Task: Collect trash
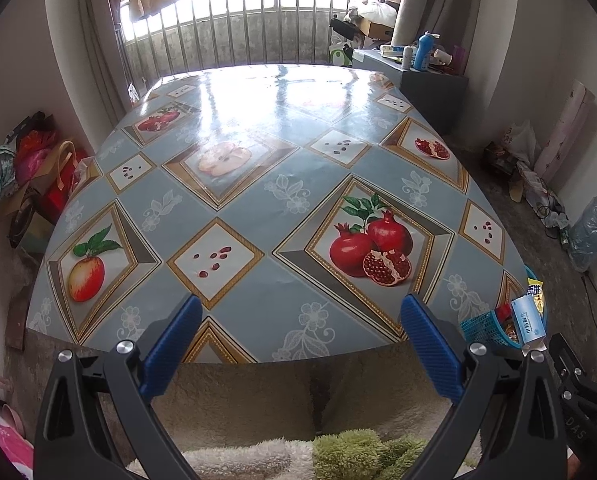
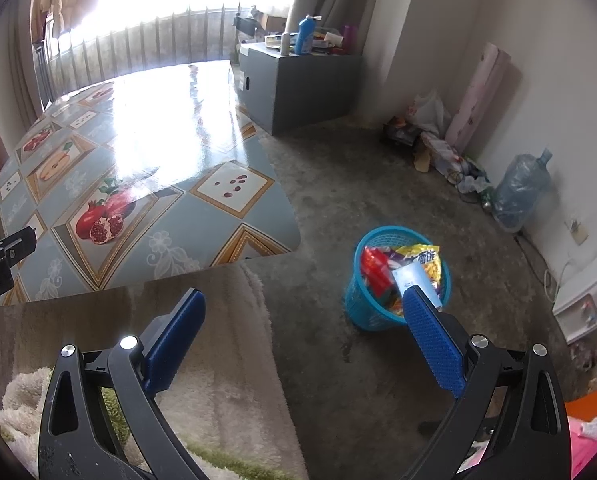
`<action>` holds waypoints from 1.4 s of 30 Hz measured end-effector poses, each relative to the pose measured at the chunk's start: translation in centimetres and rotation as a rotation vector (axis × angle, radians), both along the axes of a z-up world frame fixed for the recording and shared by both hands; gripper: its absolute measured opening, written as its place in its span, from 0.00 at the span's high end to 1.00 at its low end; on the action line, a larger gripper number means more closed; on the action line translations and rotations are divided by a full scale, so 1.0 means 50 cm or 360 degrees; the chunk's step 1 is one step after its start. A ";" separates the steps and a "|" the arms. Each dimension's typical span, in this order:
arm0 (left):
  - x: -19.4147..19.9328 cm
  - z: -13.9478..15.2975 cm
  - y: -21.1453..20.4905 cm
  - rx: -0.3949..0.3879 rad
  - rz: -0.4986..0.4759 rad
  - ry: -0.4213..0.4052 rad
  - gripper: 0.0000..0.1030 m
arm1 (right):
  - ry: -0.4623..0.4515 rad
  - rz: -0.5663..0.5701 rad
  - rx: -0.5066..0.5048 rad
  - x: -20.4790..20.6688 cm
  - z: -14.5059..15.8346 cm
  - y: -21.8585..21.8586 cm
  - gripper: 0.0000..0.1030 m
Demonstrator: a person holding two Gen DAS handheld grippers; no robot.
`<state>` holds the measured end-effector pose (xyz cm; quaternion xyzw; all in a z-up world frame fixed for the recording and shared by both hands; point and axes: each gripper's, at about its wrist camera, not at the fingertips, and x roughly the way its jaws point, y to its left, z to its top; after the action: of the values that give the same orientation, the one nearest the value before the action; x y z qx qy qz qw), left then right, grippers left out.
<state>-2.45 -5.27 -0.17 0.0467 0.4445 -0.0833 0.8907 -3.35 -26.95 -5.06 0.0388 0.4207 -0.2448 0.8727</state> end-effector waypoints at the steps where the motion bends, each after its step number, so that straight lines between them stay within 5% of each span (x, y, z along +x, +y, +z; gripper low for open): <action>1: 0.001 -0.001 0.001 0.0001 0.0001 0.0002 0.05 | 0.0000 0.0000 0.0001 0.000 0.000 0.000 0.08; 42: -0.002 -0.004 0.007 0.0012 0.0022 0.0009 0.05 | -0.0007 0.0010 0.0002 0.007 -0.001 0.007 0.08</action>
<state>-2.55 -4.92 -0.39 0.0468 0.4476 -0.0756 0.8898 -3.02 -26.60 -5.10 0.0386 0.4191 -0.2418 0.8743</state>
